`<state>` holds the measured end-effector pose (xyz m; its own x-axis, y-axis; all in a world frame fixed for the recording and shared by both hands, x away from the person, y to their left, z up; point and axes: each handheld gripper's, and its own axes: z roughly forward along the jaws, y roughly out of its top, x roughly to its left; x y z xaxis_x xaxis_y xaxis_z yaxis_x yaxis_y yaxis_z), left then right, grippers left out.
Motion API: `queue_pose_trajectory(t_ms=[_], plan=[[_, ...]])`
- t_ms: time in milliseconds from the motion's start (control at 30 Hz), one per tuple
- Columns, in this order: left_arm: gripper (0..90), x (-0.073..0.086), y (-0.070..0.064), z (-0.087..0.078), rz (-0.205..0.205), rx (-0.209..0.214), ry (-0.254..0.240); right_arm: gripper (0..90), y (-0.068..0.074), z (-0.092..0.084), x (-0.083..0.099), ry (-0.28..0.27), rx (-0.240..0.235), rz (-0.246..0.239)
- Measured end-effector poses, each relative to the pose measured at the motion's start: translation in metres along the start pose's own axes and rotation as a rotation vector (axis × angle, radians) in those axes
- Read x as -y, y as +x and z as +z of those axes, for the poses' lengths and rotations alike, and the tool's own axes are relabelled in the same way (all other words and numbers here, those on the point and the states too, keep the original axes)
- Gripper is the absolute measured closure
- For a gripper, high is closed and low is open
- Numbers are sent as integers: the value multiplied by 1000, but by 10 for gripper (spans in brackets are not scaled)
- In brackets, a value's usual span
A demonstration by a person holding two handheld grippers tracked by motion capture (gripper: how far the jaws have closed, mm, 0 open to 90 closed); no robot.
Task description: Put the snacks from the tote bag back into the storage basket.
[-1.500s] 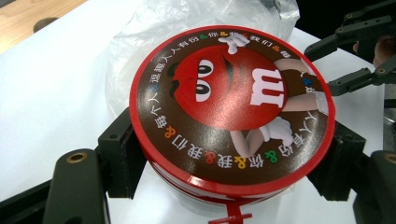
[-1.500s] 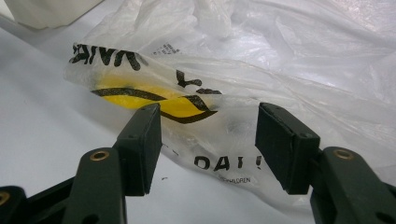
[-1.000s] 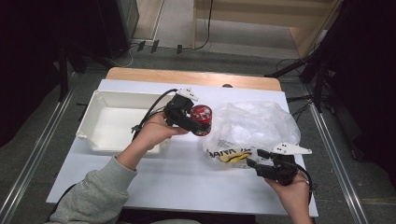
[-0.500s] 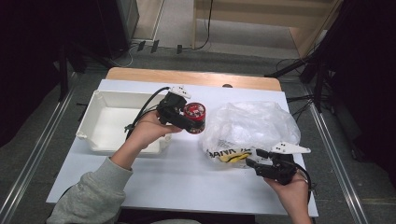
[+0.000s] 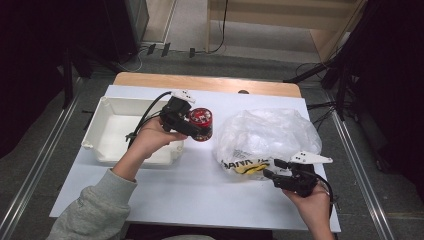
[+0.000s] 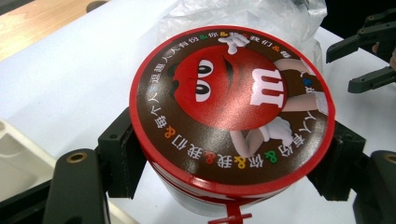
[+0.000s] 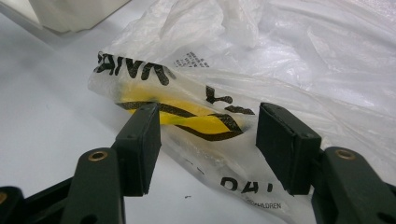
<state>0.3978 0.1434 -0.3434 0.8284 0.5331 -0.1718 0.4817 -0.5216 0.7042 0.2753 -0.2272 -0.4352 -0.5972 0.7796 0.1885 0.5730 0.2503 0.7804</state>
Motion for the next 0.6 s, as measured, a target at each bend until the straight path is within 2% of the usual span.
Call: queue_pose_trajectory(t_ms=[167,600], plan=[[261,3,7,-3,-8,-21,9,417,0,0,0,1,0,0],[261,7,19,-12,-34,-38,14,416,-1,-1,0,-2,1,-2]])
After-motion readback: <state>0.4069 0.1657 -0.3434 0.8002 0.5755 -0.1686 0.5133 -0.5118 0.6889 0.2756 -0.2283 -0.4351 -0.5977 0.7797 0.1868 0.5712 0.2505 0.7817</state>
